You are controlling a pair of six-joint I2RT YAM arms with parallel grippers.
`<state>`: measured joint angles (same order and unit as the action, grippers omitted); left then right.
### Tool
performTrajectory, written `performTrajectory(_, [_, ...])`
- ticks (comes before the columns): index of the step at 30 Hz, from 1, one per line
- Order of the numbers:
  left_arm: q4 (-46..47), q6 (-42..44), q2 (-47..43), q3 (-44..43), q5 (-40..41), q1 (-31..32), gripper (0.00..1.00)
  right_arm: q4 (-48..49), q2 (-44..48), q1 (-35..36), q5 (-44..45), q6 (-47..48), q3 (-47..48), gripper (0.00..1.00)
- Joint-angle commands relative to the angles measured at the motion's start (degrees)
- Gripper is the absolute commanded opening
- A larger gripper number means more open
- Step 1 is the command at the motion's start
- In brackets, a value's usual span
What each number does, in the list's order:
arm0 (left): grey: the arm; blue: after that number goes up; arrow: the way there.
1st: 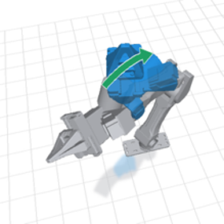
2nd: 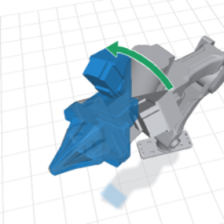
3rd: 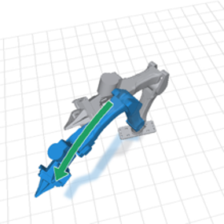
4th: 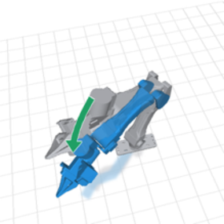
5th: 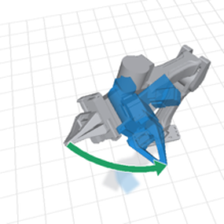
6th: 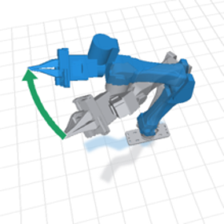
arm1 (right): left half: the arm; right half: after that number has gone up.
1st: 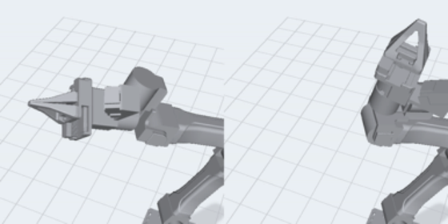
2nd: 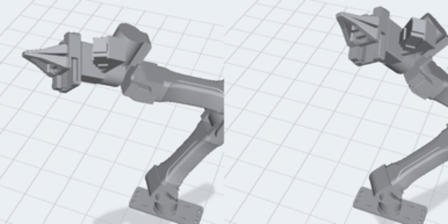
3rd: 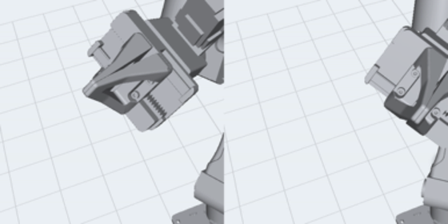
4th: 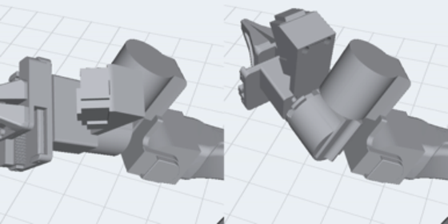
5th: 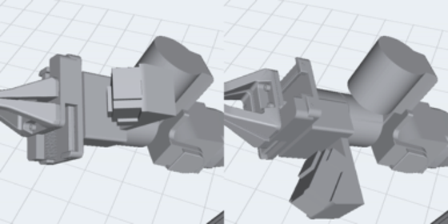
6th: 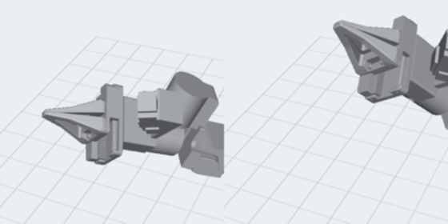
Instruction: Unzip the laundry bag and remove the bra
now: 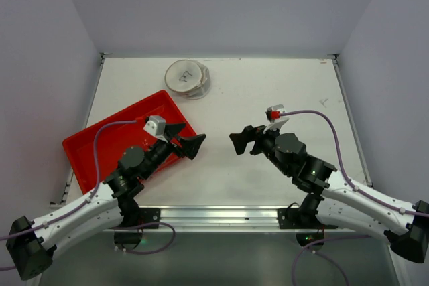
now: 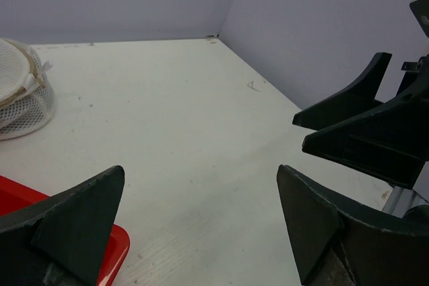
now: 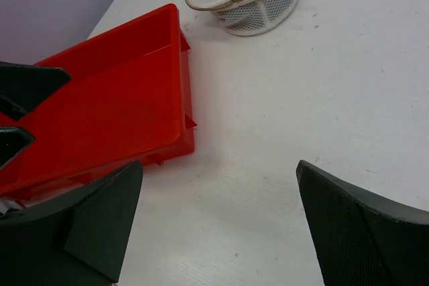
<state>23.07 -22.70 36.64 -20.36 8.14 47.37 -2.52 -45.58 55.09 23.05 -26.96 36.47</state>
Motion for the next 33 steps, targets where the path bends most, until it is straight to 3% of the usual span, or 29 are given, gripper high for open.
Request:
performTrajectory(1, [3.12,1.61,0.27,0.5,1.17,-0.18,1.0,1.74,1.37,0.02,1.82,0.24,0.36,0.99])
performTrajectory(8, [0.93,1.6,-1.48,0.41,4.42,-0.18,0.99,4.9,2.17,0.02,6.64,0.51,-1.67,0.99])
performTrajectory(10, [1.88,1.34,-3.41,1.8,6.53,-0.18,0.98,2.72,-0.54,-0.07,12.34,-0.81,1.39,0.99])
performTrajectory(14, [3.74,1.08,-7.46,4.8,8.64,-0.18,0.98,3.93,-7.31,-0.77,9.83,2.96,9.98,0.99])
performTrajectory(18, [-0.48,0.64,-8.25,2.61,11.63,-0.18,0.98,2.7,-22.3,-4.63,5.7,3.49,22.66,0.97])
performTrajectory(22, [-0.74,-0.68,-6.6,1.47,13.03,-0.18,0.98,1.47,-34.7,-9.99,-0.54,0.16,32.42,0.88])
performTrajectory(25, [-12.05,-4.37,0.23,-5.09,20.77,-0.35,0.98,2.0,-44.11,-11.76,-3.09,0.15,40.93,0.79])
performTrajectory(33, [-11.47,-4.9,5.37,-6.36,17.61,-0.62,0.97,5.51,-63.82,-14.83,-5.38,-0.2,53.08,0.7])
